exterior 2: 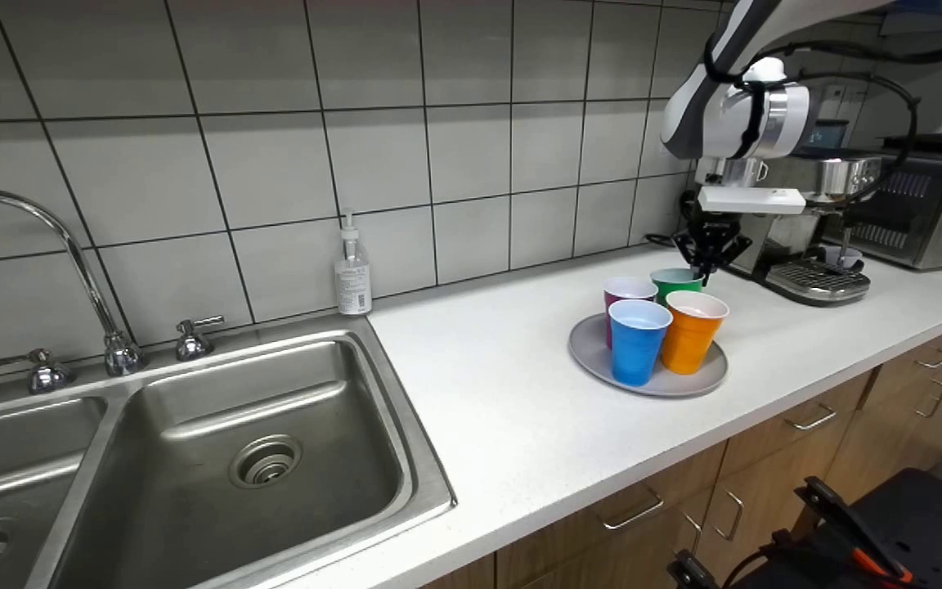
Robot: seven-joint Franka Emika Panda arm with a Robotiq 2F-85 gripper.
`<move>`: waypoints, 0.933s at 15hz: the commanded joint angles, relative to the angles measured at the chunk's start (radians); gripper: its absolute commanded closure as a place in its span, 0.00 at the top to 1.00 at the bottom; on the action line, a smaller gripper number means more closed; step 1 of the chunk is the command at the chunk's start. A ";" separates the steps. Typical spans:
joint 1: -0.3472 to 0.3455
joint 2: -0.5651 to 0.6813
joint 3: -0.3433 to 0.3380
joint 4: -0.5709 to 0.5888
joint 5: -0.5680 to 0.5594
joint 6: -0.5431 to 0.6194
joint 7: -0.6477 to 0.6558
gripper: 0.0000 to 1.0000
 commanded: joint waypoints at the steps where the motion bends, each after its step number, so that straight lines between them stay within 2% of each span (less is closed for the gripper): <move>1: -0.022 0.017 0.020 0.029 0.022 -0.007 -0.028 0.01; 7: -0.021 0.019 0.022 0.026 0.021 -0.005 -0.028 0.01; 8: -0.020 0.019 0.021 0.025 0.019 -0.005 -0.026 0.04; 9: -0.020 0.019 0.021 0.026 0.020 -0.005 -0.023 0.30; 11: -0.020 0.018 0.020 0.026 0.020 -0.007 -0.024 0.36; 14: -0.022 0.010 0.020 0.022 0.021 -0.008 -0.026 0.59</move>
